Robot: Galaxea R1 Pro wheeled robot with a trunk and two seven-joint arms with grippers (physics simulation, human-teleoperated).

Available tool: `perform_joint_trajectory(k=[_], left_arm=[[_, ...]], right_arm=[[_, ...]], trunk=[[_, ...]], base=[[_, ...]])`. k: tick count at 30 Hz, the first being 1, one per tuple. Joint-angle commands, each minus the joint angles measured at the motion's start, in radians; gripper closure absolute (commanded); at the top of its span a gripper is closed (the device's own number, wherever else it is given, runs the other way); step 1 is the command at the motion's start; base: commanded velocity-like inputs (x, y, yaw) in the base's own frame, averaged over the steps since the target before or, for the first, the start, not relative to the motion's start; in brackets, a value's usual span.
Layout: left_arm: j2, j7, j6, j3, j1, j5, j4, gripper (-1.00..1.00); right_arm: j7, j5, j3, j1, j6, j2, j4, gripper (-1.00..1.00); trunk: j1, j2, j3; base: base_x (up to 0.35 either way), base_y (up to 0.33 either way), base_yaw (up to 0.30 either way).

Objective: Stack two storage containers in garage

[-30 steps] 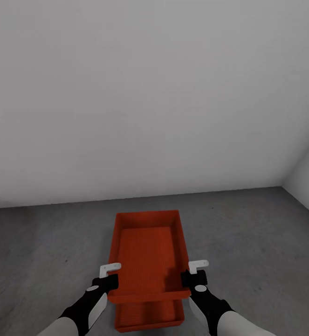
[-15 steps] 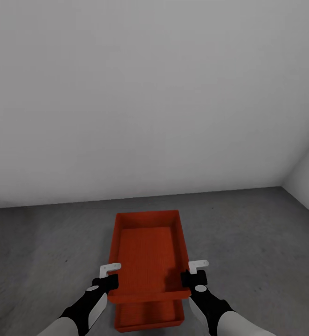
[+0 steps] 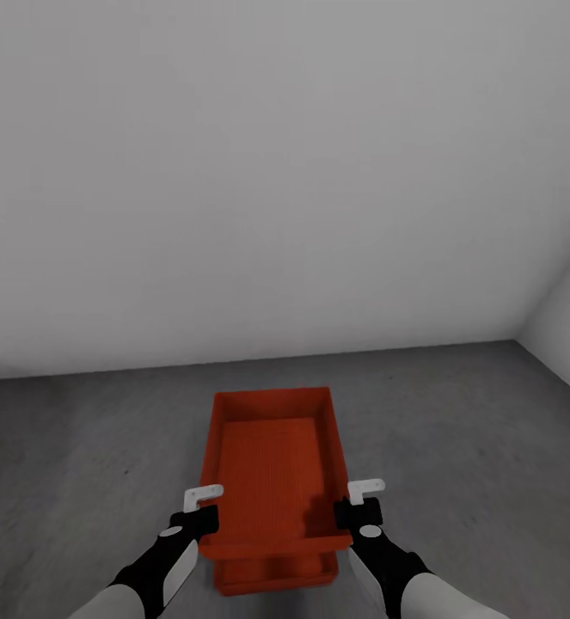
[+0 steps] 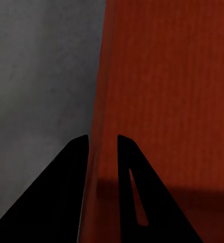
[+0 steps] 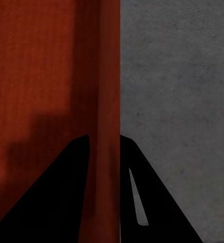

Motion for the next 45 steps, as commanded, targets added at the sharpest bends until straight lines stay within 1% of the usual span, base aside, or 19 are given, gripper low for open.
perform_joint_trajectory(k=[1, 20, 30, 45], left_arm=[[0.032, 0.059, -0.076, 0.005, -0.001, -0.007, -0.004, 1.00], [0.032, 0.058, -0.077, 0.005, -0.001, -0.007, -0.005, 1.00], [0.032, 0.056, -0.078, 0.002, -0.001, -0.014, 0.003, 1.00], [0.032, 0.058, -0.077, 0.002, -0.001, -0.011, -0.004, 1.00]], right_arm=[[-0.006, -0.015, -0.015, -0.001, -0.006, -0.006, 0.004, 1.00], [-0.006, -0.015, -0.015, -0.001, -0.007, -0.007, 0.004, 1.00], [-0.006, -0.015, -0.015, -0.001, -0.007, -0.006, 0.004, 1.00], [-0.006, -0.015, -0.015, -0.001, -0.007, -0.005, 0.004, 1.00]], trunk=[[0.000, -0.001, -0.001], [0.000, -0.001, -0.001], [0.000, -0.001, -0.001], [0.057, -0.106, -0.048]], base=[[-0.140, 0.000, 0.000], [-0.012, 0.000, 0.000], [0.000, 0.000, 0.000], [0.000, 0.000, 0.000]])
